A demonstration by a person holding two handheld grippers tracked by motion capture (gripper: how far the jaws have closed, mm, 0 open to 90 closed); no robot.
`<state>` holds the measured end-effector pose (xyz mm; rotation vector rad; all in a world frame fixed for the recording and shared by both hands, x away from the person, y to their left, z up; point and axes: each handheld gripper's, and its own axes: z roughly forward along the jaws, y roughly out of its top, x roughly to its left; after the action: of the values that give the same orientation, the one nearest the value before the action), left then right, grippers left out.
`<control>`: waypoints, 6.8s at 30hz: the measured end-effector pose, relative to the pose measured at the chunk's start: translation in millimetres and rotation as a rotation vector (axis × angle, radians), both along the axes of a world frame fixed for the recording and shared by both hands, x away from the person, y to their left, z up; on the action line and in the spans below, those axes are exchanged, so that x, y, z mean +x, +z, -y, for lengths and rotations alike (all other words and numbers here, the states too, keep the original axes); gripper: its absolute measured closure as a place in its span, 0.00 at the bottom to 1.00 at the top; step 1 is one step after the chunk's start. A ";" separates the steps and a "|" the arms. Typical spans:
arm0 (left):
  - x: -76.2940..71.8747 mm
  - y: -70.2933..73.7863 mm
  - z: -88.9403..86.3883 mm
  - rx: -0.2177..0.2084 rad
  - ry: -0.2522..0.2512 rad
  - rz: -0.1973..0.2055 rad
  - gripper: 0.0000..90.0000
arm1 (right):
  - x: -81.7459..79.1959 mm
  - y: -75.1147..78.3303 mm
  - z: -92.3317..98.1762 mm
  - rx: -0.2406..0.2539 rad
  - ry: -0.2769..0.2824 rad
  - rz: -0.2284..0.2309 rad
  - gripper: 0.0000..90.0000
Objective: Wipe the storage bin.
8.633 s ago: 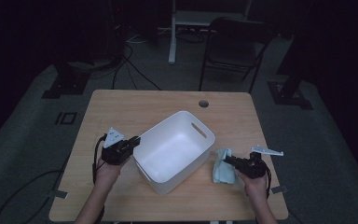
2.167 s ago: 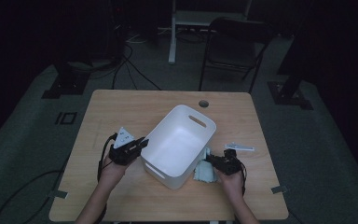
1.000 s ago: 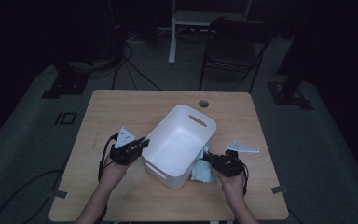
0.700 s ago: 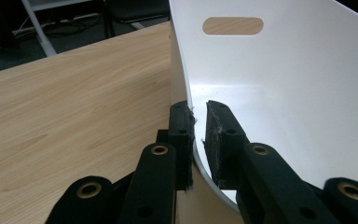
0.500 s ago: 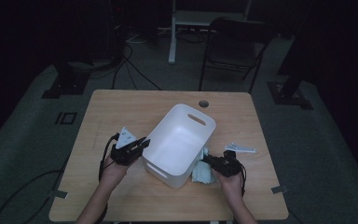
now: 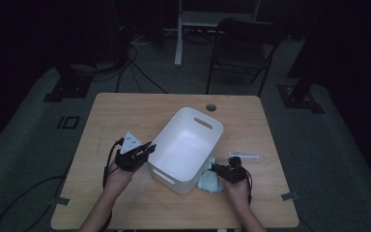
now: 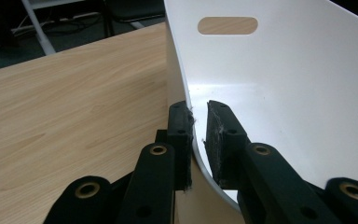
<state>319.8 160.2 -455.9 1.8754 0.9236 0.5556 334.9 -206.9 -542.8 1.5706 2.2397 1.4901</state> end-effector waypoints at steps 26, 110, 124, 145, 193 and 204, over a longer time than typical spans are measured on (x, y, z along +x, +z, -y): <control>-1.6 0.2 4.4 0.015 -0.001 0.000 0.89 | -38.0 55.2 -10.8 0.117 0.096 0.160 0.94; -6.6 -0.9 18.0 0.019 0.096 -0.003 0.92 | -46.3 26.4 -17.7 -0.044 0.206 0.050 0.95; -6.2 -1.2 17.1 0.029 0.039 0.002 0.92 | -64.9 51.7 -22.2 0.036 0.250 0.139 0.95; -6.0 0.0 17.1 0.036 0.062 -0.008 0.90 | -28.3 10.6 -11.9 -0.038 0.172 0.015 0.95; -3.3 3.1 8.3 0.003 0.060 0.011 0.78 | 2.2 21.4 13.6 -0.029 0.057 0.062 0.95; -5.4 8.4 -1.5 -0.060 0.054 0.000 0.60 | -2.6 58.5 69.2 0.009 -0.101 0.163 0.95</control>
<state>314.3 161.7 -447.5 1.8014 0.9835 0.5547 332.3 -276.1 -484.4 1.4814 2.0389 1.5423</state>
